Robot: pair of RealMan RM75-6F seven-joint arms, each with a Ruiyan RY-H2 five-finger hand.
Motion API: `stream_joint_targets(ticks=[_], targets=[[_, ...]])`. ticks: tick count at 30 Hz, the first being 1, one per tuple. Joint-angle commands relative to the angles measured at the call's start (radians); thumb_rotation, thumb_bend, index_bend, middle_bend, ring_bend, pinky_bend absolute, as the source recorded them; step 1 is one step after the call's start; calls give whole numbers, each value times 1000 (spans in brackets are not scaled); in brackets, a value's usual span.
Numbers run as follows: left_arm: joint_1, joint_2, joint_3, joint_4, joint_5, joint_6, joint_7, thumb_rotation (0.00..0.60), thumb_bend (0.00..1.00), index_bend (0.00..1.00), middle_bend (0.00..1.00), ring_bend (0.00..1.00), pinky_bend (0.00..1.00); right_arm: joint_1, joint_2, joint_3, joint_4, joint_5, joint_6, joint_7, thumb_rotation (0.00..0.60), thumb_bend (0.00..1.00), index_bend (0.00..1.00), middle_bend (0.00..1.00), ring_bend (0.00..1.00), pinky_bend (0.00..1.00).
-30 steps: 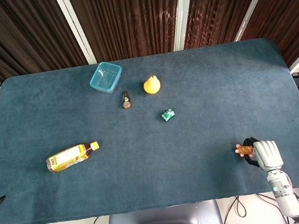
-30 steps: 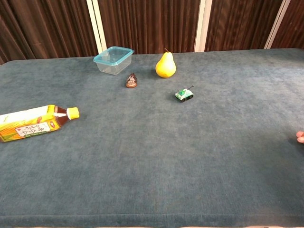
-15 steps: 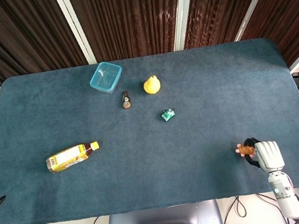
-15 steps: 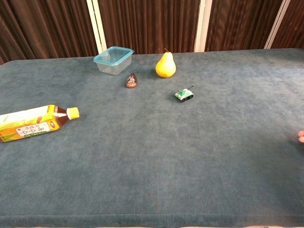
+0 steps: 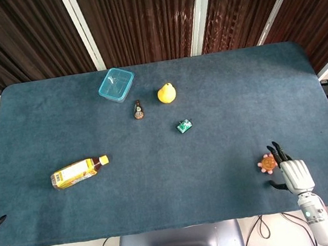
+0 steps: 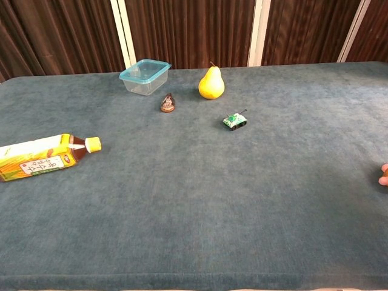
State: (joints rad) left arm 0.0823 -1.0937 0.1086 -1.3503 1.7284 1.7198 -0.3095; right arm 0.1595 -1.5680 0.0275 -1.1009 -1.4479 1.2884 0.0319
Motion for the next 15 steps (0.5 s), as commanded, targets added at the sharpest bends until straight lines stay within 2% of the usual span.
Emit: stream_joint_targets(ticks=[1,4,8,12,15], targets=[[0,0,0,0,0,0,-1,600,471,105,0,84,383,-35,86,-20,-147,-25,62,-37,600,62,0,0,83,424],[2,0,2,2,3,4,-2,600,471,105,0,84,384,-73,137,-31,-246,-81,175,-48,600,62,0,0,43,277],[2,0,1,3,2,5,-4,600,471,105,0,84,384,-137,181,-46,-306,-165,347,-118,600,121,0,0,42,202],[4,-1,0,3,2,8,-4,600,470,105,0,84,384,-204,237,-74,-379,-175,422,-185,600,175,0,0,11,115],[3,-2,0,3,1,7,-1,600,471,105,0,84,384,-248,268,-85,-416,-157,455,-221,600,206,0,0,0,100]])
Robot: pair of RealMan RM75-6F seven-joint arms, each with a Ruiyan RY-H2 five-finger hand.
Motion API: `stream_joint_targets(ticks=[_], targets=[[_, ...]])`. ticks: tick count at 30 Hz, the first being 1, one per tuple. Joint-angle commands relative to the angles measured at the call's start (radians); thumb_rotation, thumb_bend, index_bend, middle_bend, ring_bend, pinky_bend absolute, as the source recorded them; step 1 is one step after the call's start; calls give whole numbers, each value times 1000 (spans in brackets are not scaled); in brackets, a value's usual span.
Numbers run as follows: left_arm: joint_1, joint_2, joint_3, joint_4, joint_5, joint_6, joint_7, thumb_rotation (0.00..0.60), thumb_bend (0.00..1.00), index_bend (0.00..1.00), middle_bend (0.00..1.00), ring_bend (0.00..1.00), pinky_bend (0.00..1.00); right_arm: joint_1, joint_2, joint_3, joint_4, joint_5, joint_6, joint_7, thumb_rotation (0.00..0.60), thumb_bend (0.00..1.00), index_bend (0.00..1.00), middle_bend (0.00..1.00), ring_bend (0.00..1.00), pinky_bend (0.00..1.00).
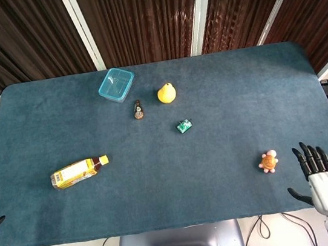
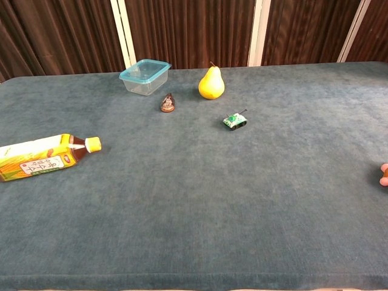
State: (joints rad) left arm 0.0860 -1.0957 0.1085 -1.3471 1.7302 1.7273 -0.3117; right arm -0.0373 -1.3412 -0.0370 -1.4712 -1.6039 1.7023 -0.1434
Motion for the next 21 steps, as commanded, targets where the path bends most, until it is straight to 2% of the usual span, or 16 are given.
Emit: stream_joint_targets(ticks=[1,4,8,21], targets=[[-1,-1,-1,-1,-1,-2,3,600,471,105,0,84,384,-62,45,-22,-52,4,51,-51,600,222,0,0,0,85],[-2,-1,-2,-4,-2,-5,9,600,471,105,0,84,384,-95,56,-26,-64,9,82,-44,600,236,0,0,0,41],[-3,-3,-3,-6,-3,-7,15,600,471,105,0,84,384,-123,53,-19,-55,1,120,-15,600,241,0,0,0,39],[-1,-2,-3,-1,-2,1,3,600,470,105,0,84,384,-126,61,-4,-82,21,58,-28,600,241,0,0,0,41]])
